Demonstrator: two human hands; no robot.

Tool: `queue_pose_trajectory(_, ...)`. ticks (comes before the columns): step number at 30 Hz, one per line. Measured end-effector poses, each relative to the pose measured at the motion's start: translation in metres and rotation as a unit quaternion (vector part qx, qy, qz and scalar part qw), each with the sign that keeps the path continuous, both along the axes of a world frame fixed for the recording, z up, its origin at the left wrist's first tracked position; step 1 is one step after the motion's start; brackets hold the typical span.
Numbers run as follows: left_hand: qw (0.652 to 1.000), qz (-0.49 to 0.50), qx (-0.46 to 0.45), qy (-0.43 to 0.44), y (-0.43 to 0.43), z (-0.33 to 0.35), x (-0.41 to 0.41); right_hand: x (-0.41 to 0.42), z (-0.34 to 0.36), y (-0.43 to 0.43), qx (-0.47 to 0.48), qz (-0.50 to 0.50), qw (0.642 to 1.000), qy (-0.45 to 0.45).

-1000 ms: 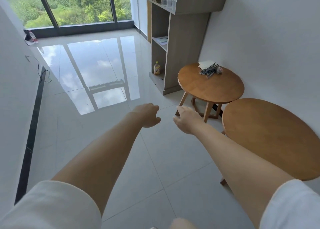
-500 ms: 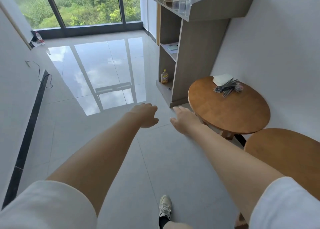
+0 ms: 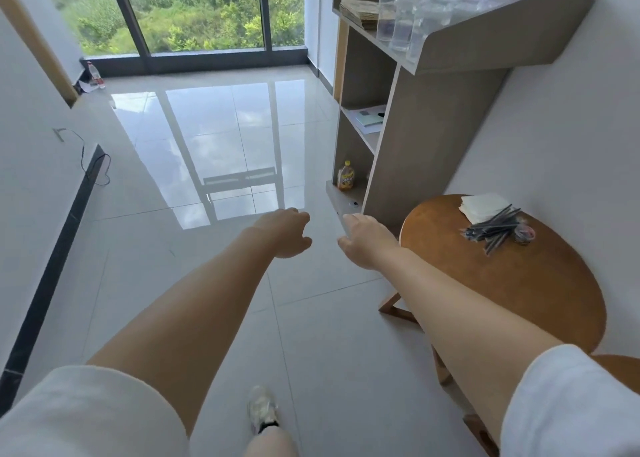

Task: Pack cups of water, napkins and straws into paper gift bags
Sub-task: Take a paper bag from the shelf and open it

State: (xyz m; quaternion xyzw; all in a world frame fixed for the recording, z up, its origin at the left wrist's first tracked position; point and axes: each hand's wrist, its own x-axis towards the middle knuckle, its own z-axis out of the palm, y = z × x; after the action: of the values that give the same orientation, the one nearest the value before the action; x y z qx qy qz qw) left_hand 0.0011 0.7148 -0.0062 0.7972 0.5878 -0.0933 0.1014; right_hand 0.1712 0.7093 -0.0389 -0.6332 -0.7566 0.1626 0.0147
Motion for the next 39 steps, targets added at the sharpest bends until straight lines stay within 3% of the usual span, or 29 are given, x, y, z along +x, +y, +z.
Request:
queue_pose_trajectory(10, 1.000, -0.027, -0.007, 0.008, 0.187, -0.010, -0.050, -0.059, -0.018, 0.176, -0.019, -0.012, 1.000, -0.009)
queue_pose_trajectory(20, 0.996, -0.083, -0.020, 0.015, 0.373, -0.005, -0.099, -0.114, -0.016, 0.355, -0.046, -0.092, 0.994, 0.030)
queue_pose_trajectory(33, 0.988, -0.154, -0.006, 0.018, 0.590, -0.010, -0.055, -0.078, -0.030, 0.554, -0.024, -0.150, 0.987, 0.049)
queue_pose_trajectory(39, 0.982, -0.189, 0.017, -0.023, 0.710, 0.019, -0.010, -0.040, -0.009, 0.661, 0.003, -0.172, 0.983, 0.062)
